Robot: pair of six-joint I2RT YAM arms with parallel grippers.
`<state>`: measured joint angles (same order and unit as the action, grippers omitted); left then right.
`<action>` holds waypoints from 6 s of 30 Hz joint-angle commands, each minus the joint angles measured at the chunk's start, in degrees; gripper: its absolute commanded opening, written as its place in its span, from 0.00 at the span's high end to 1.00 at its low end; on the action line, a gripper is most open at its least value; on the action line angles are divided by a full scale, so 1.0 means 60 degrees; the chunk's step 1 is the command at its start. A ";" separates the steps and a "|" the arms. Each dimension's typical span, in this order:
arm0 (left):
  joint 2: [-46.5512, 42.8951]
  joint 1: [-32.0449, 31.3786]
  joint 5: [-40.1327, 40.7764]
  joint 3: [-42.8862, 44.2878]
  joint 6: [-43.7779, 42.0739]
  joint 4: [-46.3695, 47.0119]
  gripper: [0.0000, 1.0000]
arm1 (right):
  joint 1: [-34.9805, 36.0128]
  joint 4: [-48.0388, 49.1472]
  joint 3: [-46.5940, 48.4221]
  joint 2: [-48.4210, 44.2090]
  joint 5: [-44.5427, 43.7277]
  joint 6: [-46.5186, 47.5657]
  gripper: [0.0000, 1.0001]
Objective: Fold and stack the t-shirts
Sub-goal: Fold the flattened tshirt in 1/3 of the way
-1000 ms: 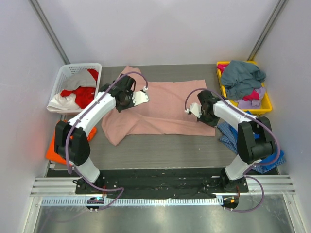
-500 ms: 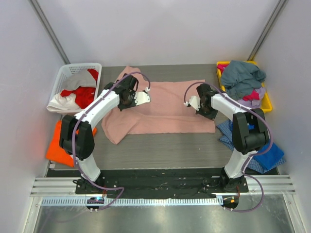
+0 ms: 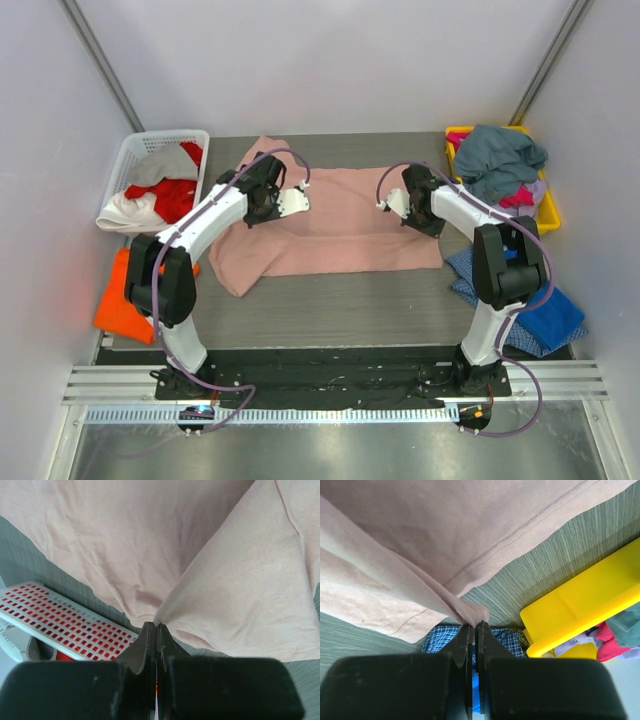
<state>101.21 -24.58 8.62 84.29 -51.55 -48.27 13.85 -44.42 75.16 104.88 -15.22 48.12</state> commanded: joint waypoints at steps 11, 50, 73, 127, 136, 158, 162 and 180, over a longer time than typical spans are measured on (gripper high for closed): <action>0.0695 0.0258 0.0262 0.0819 -0.0197 0.0662 1.00 | -0.0286 0.0109 0.0657 0.0493 -0.0246 0.0198 0.99; -0.0973 0.1499 -0.1283 -0.0718 0.2276 0.1735 0.38 | -0.0301 0.0900 -0.0777 -0.1058 -0.0217 -0.0373 0.57; -0.0272 0.4037 -0.6008 -0.1715 0.2308 -0.1198 0.44 | -0.0301 0.1061 -0.2638 -0.2363 0.0105 -0.0798 0.59; 0.2292 0.5034 -0.6755 0.0321 0.1589 -0.2443 1.00 | -0.0257 0.1149 -0.3458 -0.2714 0.0193 -0.0988 0.64; 0.1297 0.5034 -0.6520 0.1258 0.2029 -0.2296 1.00 | -0.0242 0.1193 -0.3503 -0.2905 0.0238 -0.1091 0.64; 0.2570 0.4331 -0.4807 0.3735 0.1882 -0.2209 0.97 | -0.0228 0.1266 -0.3766 -0.2876 0.0164 -0.1193 0.64; 0.2731 0.4184 -0.4499 0.3735 0.2029 -0.1727 0.95 | -0.0228 0.1281 -0.3868 -0.2919 0.0150 -0.1194 0.64; 0.3259 0.3584 -0.1177 0.3515 0.2366 0.0456 0.53 | -0.0213 0.1208 -0.3957 -0.3227 -0.0026 -0.1135 0.65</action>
<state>121.51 -2.96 -6.20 104.90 -37.91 -51.42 12.25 -37.43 50.78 87.31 -14.50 41.67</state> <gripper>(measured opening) 0.434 0.355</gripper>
